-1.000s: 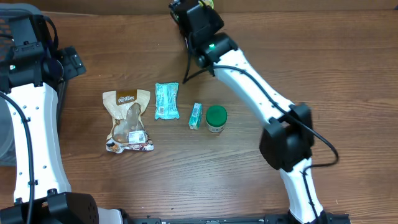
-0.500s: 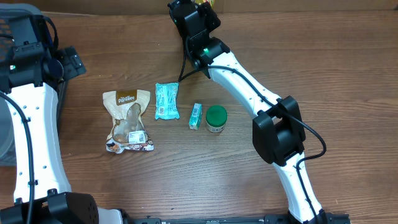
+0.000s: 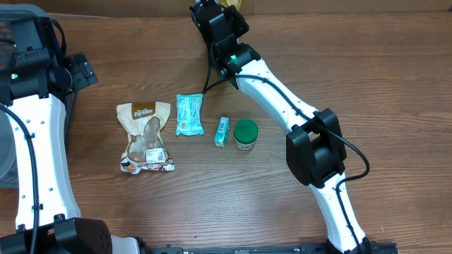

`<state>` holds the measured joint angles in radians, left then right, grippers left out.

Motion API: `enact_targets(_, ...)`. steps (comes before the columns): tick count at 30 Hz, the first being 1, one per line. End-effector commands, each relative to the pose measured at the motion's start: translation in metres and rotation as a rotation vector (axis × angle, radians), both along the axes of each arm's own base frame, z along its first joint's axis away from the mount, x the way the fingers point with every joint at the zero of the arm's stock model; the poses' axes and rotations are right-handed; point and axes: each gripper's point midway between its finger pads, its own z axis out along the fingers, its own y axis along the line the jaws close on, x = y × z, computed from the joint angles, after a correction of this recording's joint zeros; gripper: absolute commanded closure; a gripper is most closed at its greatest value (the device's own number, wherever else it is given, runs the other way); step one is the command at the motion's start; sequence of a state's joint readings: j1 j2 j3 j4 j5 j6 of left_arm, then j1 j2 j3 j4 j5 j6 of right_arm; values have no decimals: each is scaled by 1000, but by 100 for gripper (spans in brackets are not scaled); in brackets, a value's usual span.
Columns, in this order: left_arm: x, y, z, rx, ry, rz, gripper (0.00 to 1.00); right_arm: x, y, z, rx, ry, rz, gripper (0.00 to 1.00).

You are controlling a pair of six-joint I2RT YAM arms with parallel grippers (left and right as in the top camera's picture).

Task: Scan the item barcode
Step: 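Carry the oil bottle with the right gripper toward the scanner, then hold the oil bottle in front of the white scanner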

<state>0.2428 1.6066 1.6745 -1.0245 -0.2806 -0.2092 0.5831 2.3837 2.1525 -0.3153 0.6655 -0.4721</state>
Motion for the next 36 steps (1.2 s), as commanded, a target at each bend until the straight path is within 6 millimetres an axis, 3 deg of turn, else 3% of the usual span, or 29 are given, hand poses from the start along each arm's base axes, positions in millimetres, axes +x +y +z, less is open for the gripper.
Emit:
enact_targets(1, 1, 3, 4, 4, -10, 3, 0, 2, 0, 7, 36, -18, -14, 96)
enact_targets(23, 1, 3, 4, 4, -10, 3, 0, 3, 5, 2, 88, 5, 27, 96)
enact_targets(36, 1, 3, 4, 4, -10, 3, 0, 5, -5, -3, 115, 24, -6, 96)
